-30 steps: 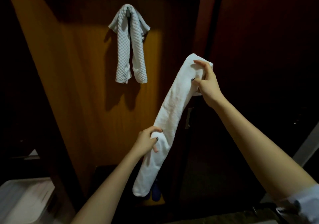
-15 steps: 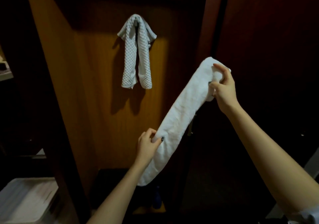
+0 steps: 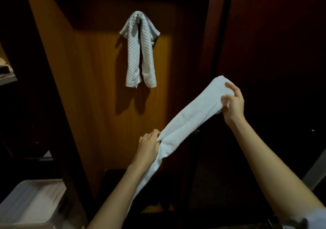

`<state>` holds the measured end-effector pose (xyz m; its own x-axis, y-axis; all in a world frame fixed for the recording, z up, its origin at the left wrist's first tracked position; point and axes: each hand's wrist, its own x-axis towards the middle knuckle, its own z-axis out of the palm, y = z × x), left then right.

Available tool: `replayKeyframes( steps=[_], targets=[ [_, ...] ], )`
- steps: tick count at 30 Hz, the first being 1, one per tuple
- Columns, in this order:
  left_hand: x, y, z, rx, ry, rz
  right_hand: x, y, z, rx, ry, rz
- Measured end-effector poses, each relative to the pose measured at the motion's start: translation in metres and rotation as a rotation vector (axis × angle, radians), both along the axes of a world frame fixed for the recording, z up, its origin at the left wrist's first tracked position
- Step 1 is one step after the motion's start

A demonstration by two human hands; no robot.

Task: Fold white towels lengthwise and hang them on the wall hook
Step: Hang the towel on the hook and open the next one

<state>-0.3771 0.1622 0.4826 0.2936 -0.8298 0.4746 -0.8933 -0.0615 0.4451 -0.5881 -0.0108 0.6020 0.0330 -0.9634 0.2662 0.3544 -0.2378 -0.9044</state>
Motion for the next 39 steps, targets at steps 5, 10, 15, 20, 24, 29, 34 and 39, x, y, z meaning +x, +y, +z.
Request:
replayKeyframes(
  steps=[5,10,15,20,24,29,34,39],
  targets=[
    [0.01,0.0,-0.002,0.012,0.146,0.058,0.006,0.0,-0.015,-0.038,0.177,-0.065],
    [0.005,0.001,0.018,-0.093,0.308,-0.011,0.013,0.018,-0.038,-0.251,0.496,0.014],
    [-0.003,0.0,0.035,-0.131,0.325,-0.084,0.029,0.053,-0.059,-0.46,0.756,0.251],
    [-0.011,-0.002,0.044,-0.198,0.281,-0.151,0.045,0.077,-0.062,-0.404,0.815,0.466],
    [-0.008,0.002,0.057,-0.246,0.179,-0.23,0.051,0.082,-0.061,-0.383,0.71,0.59],
    [-0.001,0.005,0.067,-0.235,0.044,-0.251,0.055,0.083,-0.059,-0.339,0.748,0.608],
    [0.001,0.006,0.059,-0.263,-0.036,-0.207,0.059,0.079,-0.057,-0.398,0.89,0.428],
    [0.012,0.005,0.031,-0.142,-0.055,-0.096,0.058,0.081,-0.055,-0.468,0.843,0.299]
  ],
)
